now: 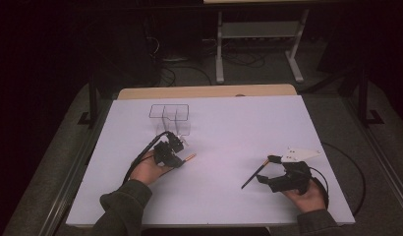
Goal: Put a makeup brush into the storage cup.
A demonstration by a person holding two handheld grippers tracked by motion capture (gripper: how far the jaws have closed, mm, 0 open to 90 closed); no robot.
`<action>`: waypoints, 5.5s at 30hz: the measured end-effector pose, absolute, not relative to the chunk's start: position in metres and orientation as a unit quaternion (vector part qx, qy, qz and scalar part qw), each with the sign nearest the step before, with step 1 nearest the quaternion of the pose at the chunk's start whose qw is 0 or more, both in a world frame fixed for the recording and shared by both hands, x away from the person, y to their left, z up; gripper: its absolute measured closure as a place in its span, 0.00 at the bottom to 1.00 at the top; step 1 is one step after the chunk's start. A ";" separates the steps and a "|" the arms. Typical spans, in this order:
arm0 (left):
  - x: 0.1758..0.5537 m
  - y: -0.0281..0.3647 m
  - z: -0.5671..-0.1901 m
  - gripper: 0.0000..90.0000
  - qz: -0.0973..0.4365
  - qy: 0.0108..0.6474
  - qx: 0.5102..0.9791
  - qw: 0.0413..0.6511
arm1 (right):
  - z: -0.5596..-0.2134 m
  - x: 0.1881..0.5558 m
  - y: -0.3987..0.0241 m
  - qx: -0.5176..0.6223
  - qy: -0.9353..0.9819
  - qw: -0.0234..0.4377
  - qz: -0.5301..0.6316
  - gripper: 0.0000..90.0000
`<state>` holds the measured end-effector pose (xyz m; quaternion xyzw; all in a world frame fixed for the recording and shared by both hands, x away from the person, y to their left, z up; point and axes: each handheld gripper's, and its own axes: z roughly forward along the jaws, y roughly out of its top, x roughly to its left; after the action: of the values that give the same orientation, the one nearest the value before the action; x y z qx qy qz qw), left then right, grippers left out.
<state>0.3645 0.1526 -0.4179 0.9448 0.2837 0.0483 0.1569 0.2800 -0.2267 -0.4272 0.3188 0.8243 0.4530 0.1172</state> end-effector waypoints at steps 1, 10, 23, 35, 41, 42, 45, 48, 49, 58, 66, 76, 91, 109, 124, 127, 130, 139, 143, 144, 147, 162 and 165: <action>0.365 0.153 -0.418 0.92 0.049 0.284 0.945 0.157 | -0.427 0.280 -0.226 0.319 0.824 0.117 0.453 0.17; 0.366 0.156 -0.417 0.92 0.034 0.289 0.942 0.166 | -0.427 0.279 -0.227 0.320 0.824 0.115 0.453 0.17; 0.352 0.167 -0.400 0.92 0.021 0.284 0.932 0.223 | -0.427 0.281 -0.219 0.313 0.829 0.111 0.450 0.17; 0.334 0.188 -0.385 0.92 0.016 0.271 0.923 0.272 | -0.423 0.283 -0.206 0.314 0.836 0.082 0.443 0.21; 0.328 0.195 -0.383 0.92 0.016 0.269 0.918 0.290 | -0.420 0.286 -0.197 0.307 0.842 0.071 0.438 0.21; 0.327 0.196 -0.382 0.92 0.018 0.267 0.918 0.293 | -0.420 0.286 -0.197 0.307 0.842 0.071 0.438 0.21; 0.320 0.200 -0.381 0.92 0.022 0.270 0.909 0.316 | -0.419 0.290 -0.194 0.306 0.843 0.062 0.438 0.21; 0.316 0.201 -0.383 0.92 0.020 0.274 0.903 0.329 | -0.414 0.292 -0.191 0.303 0.843 0.060 0.439 0.21; 0.316 0.201 -0.383 0.92 0.020 0.274 0.903 0.329 | -0.412 0.294 -0.189 0.300 0.843 0.062 0.442 0.21; 0.308 0.207 -0.384 0.92 0.023 0.274 0.895 0.352 | -0.398 0.303 -0.174 0.284 0.849 0.052 0.441 0.22; 0.302 0.210 -0.383 0.92 0.031 0.268 0.892 0.362 | -0.393 0.308 -0.162 0.276 0.854 0.043 0.439 0.22; 0.297 0.210 -0.380 0.92 0.025 0.249 0.894 0.371 | -0.382 0.316 -0.143 0.252 0.862 0.032 0.439 0.24; 0.291 0.203 -0.368 0.92 0.026 0.205 0.899 0.386 | -0.371 0.324 -0.114 0.215 0.871 0.009 0.441 0.24; 0.289 0.189 -0.364 0.92 0.021 0.181 0.898 0.400 | -0.365 0.325 -0.089 0.168 0.881 -0.023 0.442 0.29; 0.288 0.181 -0.363 0.92 0.013 0.161 0.902 0.401 | -0.361 0.324 -0.074 0.137 0.879 -0.061 0.454 0.47; 0.287 0.179 -0.362 0.92 0.013 0.155 0.901 0.406 | -0.361 0.324 -0.070 0.123 0.882 -0.065 0.450 0.54; 0.286 0.177 -0.362 0.92 0.010 0.154 0.899 0.409 | -0.363 0.324 -0.069 0.118 0.882 -0.077 0.449 0.60; 0.285 0.177 -0.362 0.92 0.004 0.138 0.903 0.408 | -0.366 0.328 -0.068 0.115 0.877 -0.108 0.453 0.78; 0.285 0.176 -0.363 0.92 0.001 0.137 0.903 0.407 | -0.368 0.329 -0.067 0.104 0.877 -0.121 0.454 0.85; 0.285 0.175 -0.363 0.92 0.000 0.137 0.903 0.408 | -0.368 0.329 -0.067 0.103 0.876 -0.123 0.454 0.87; 0.284 0.174 -0.364 0.92 0.001 0.135 0.904 0.405 | -0.370 0.332 -0.068 0.100 0.870 -0.143 0.460 0.90; 0.285 0.171 -0.369 0.91 -0.004 0.133 0.904 0.406 | -0.370 0.332 -0.065 0.080 0.875 -0.140 0.457 0.93; 0.286 0.173 -0.368 0.88 -0.006 0.136 0.903 0.408 | -0.366 0.331 -0.066 0.080 0.876 -0.130 0.457 0.93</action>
<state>0.2861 0.1727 -0.3680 0.9027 0.1364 -0.0063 0.4081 0.3314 -0.0664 -0.3655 0.0799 0.8762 0.4573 -0.1300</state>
